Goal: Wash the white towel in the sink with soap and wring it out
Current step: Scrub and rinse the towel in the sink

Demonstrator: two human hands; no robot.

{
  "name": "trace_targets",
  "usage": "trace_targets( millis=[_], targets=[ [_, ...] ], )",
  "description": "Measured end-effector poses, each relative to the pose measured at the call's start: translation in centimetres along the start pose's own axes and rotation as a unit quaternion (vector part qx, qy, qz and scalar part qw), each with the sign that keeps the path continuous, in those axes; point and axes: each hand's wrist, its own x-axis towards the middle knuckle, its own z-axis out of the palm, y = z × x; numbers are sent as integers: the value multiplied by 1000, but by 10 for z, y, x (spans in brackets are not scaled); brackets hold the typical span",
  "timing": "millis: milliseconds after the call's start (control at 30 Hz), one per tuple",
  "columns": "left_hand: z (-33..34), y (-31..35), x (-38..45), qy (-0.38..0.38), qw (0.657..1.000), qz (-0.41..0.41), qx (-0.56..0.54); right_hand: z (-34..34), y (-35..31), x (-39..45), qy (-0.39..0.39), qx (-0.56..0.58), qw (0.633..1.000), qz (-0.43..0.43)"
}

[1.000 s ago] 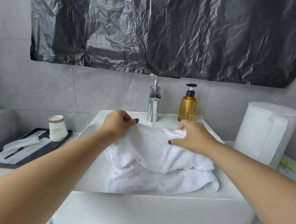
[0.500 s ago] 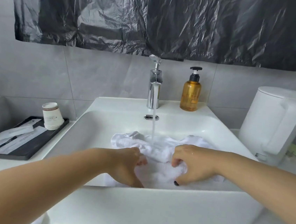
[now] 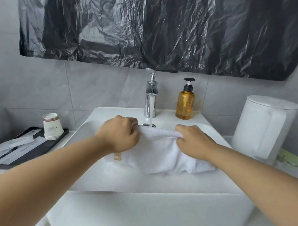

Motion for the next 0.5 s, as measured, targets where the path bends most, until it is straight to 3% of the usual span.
trace_targets(
  millis=[133,233,333,500],
  targets=[
    [-26,3,0,29,999,10,20,-24,-13,-10,74,25,995,-54],
    [-44,3,2,2,997,-15,-72,-41,-23,-17,81,-44,994,-64],
    [-61,-2,5,-13,990,-37,-134,-57,-32,-18,79,46,994,-61],
    [-50,-9,12,-45,997,-47,-35,-49,-34,-7,59,101,993,-21]
  ],
)
